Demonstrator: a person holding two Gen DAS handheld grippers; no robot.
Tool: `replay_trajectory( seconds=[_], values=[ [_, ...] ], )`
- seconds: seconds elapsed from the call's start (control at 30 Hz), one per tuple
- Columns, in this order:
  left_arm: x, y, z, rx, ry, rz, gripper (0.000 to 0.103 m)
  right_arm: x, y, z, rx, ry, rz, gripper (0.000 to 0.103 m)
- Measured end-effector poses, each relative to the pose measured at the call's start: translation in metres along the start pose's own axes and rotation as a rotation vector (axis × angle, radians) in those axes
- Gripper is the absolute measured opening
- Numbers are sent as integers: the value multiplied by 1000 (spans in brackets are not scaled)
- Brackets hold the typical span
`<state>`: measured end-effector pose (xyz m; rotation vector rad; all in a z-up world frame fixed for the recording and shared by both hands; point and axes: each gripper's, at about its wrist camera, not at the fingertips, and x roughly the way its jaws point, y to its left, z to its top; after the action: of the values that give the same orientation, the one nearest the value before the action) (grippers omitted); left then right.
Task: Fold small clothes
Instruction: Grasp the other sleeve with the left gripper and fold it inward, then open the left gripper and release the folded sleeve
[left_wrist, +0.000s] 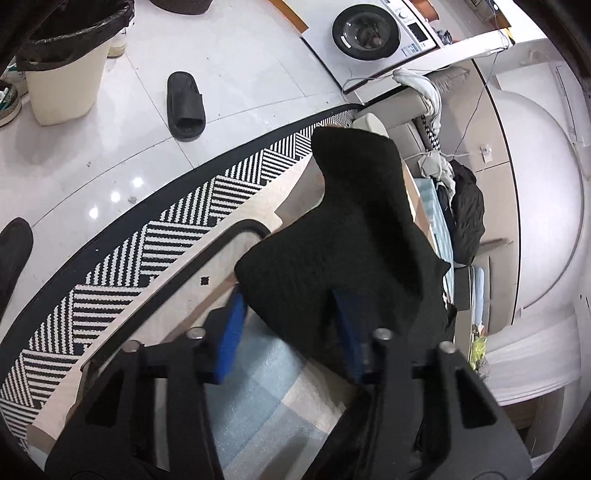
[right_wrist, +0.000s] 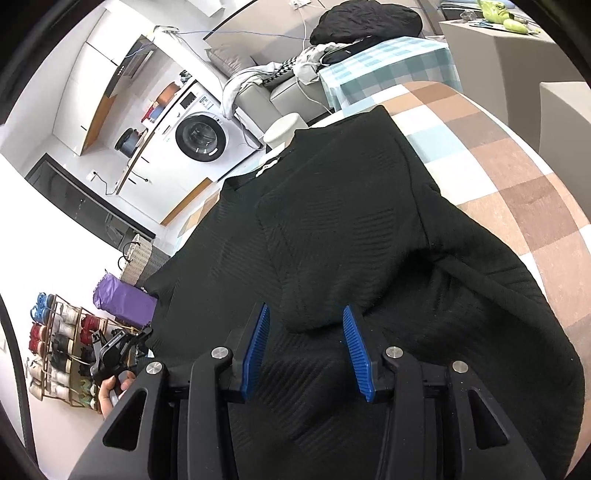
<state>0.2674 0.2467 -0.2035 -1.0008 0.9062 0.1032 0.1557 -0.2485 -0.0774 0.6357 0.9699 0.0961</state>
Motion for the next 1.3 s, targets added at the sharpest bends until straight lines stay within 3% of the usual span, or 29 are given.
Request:
replay_trajectory(
  seconds=[0.13, 0.23, 0.37, 0.5, 0.57, 0.67, 0.77, 0.87, 0.93, 1.0, 1.03, 1.3],
  values=[
    [-12, -13, -3, 59, -74, 27, 10, -2, -4, -2, 14, -3, -4, 43],
    [-28, -30, -9, 128, -152, 40, 7, -4, -6, -5, 17, -1, -5, 43],
    [-54, -83, -26, 343, -282, 101, 7, -11, -7, -9, 24, -9, 1, 43],
    [-74, -163, -54, 594, -419, 157, 7, -22, -11, -14, 33, -28, 6, 43],
    [-75, -210, -81, 743, -456, 151, 7, -26, -14, -15, 41, -34, 4, 43],
    [-63, -265, -129, 953, -429, 87, 7, -33, -21, -16, 57, -46, 0, 43],
    [-30, -300, -181, 1118, -220, -36, 8, -39, -28, -17, 77, -56, -5, 43],
    [-3, -294, -201, 1073, -24, -90, 15, -42, -34, -17, 87, -61, -14, 43],
    [3, -281, -200, 1018, 29, -84, 29, -43, -37, -17, 96, -56, -22, 43],
    [2, -267, -192, 971, 19, -54, 46, -45, -38, -17, 92, -57, -27, 43],
    [0, -259, -187, 955, 2, -35, 50, -46, -39, -17, 89, -59, -30, 43],
    [-9, -222, -172, 929, -46, 33, 50, -48, -40, -12, 78, -66, -44, 43]
  ],
)
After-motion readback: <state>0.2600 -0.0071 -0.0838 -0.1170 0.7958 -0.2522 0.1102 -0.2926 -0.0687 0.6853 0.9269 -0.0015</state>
